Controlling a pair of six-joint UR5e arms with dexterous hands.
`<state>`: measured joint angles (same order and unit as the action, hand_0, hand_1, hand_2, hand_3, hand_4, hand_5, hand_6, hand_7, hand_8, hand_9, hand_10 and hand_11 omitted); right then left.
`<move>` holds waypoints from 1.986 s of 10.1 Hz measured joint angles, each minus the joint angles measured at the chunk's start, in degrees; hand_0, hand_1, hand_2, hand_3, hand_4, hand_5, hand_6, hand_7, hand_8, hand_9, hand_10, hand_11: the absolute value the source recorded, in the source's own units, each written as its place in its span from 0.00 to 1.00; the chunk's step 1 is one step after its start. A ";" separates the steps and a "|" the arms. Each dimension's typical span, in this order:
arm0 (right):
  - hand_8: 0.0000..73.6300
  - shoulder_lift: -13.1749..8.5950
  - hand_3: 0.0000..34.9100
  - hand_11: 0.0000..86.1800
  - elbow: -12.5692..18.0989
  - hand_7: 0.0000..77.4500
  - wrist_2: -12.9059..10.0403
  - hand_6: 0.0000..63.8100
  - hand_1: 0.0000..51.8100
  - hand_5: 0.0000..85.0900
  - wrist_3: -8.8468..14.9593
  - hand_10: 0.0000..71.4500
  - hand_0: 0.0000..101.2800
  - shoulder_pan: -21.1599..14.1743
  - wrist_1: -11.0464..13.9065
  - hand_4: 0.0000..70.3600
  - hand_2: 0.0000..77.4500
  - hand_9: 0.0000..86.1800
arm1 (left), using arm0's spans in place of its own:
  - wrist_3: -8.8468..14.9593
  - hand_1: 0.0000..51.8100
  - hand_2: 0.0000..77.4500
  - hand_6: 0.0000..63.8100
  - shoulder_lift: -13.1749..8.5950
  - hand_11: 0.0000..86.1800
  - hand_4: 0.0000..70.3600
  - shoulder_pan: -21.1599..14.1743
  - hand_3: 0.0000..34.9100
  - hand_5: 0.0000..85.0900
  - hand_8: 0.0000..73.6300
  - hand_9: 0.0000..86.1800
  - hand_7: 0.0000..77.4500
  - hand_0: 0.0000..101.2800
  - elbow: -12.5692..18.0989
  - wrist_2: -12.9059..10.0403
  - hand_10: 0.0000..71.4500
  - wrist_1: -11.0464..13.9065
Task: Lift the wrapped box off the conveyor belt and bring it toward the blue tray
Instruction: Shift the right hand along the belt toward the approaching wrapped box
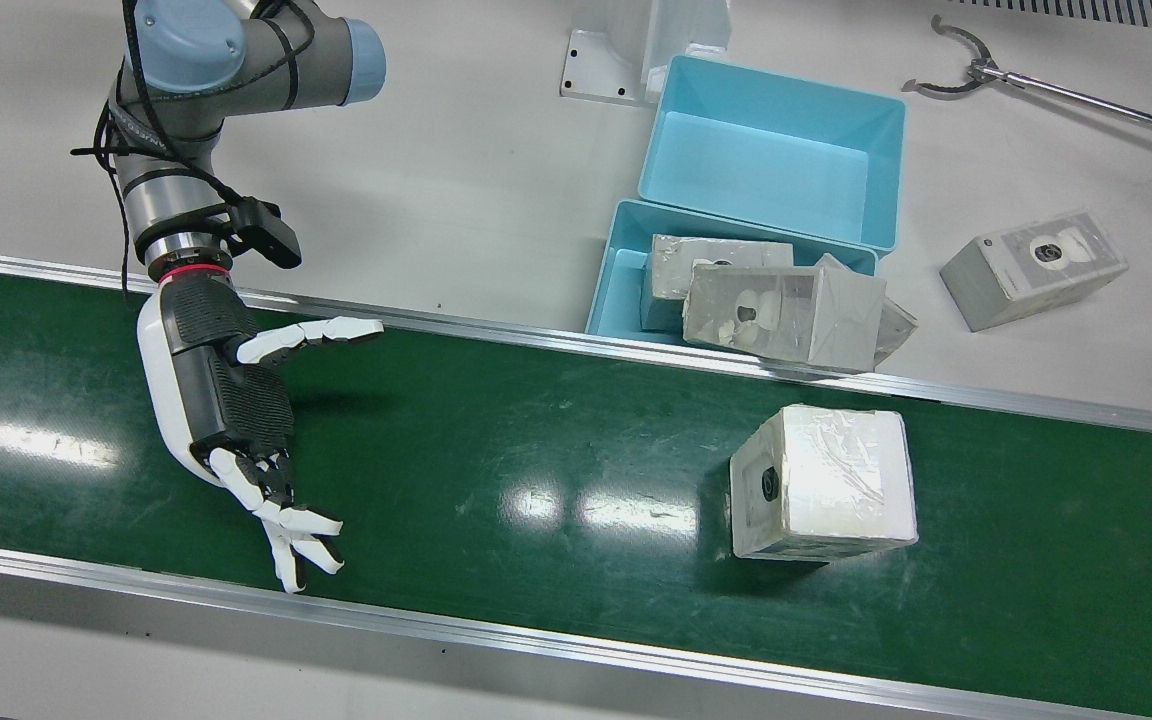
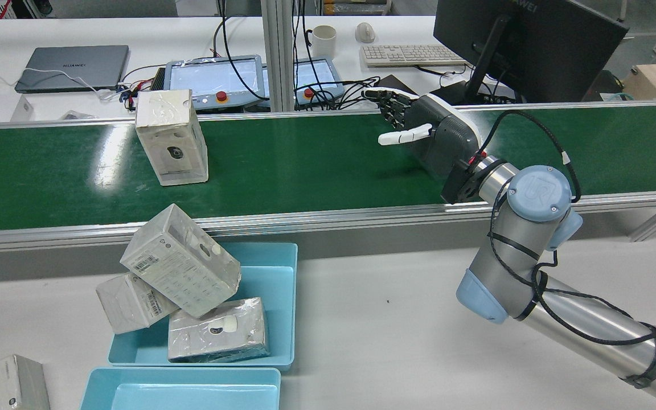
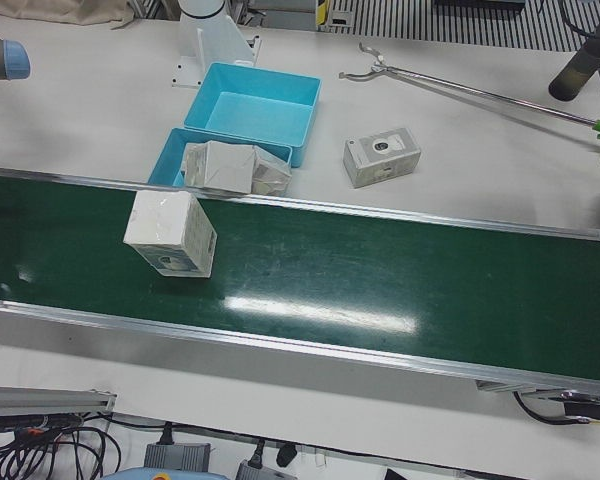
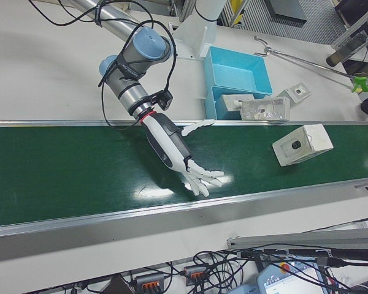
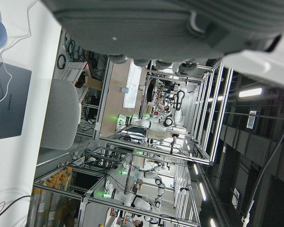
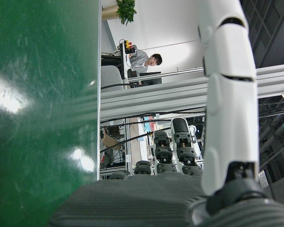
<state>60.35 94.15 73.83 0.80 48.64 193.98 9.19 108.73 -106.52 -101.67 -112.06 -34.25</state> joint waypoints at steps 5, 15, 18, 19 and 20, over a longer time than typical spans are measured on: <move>0.01 -0.02 0.00 0.01 -0.43 0.08 -0.10 0.09 0.32 0.24 0.26 0.00 0.49 -0.36 0.00 0.21 0.17 0.05 | 0.00 0.00 0.01 0.01 0.00 0.01 0.00 0.00 0.00 0.01 0.01 0.01 0.01 0.00 0.00 0.00 0.01 0.00; 0.03 -2.08 0.00 0.01 -0.42 0.07 -0.26 0.09 0.29 0.21 1.64 0.00 0.48 -0.79 -0.51 0.14 0.14 0.06 | 0.00 0.00 0.01 0.01 0.00 0.01 0.00 0.00 0.00 0.01 0.01 0.00 0.01 0.00 0.00 0.00 0.00 0.00; 0.03 -2.33 0.00 0.01 -0.45 0.07 -0.20 0.09 0.29 0.21 2.26 0.00 0.48 -0.94 -0.53 0.15 0.15 0.06 | 0.00 0.00 0.01 0.01 0.00 0.01 0.00 0.00 0.00 0.01 0.01 0.01 0.01 0.00 0.00 0.00 0.01 0.00; 0.00 -2.48 0.00 0.01 -0.45 0.06 -0.18 0.08 0.29 0.20 2.43 0.00 0.48 -1.00 -0.53 0.14 0.15 0.04 | 0.00 0.00 0.01 0.01 0.00 0.01 0.00 0.00 0.00 0.01 0.01 0.01 0.01 0.00 0.00 0.00 0.01 0.00; 0.00 -2.58 0.00 0.01 -0.46 0.06 -0.16 0.08 0.29 0.20 2.57 0.00 0.48 -1.04 -0.53 0.14 0.15 0.04 | 0.00 0.00 0.01 0.01 0.00 0.01 0.00 0.00 0.00 0.01 0.01 0.00 0.01 0.00 0.00 0.00 0.01 0.00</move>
<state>57.77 93.69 73.67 3.37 47.61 193.45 9.19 108.73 -106.52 -101.67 -112.06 -34.25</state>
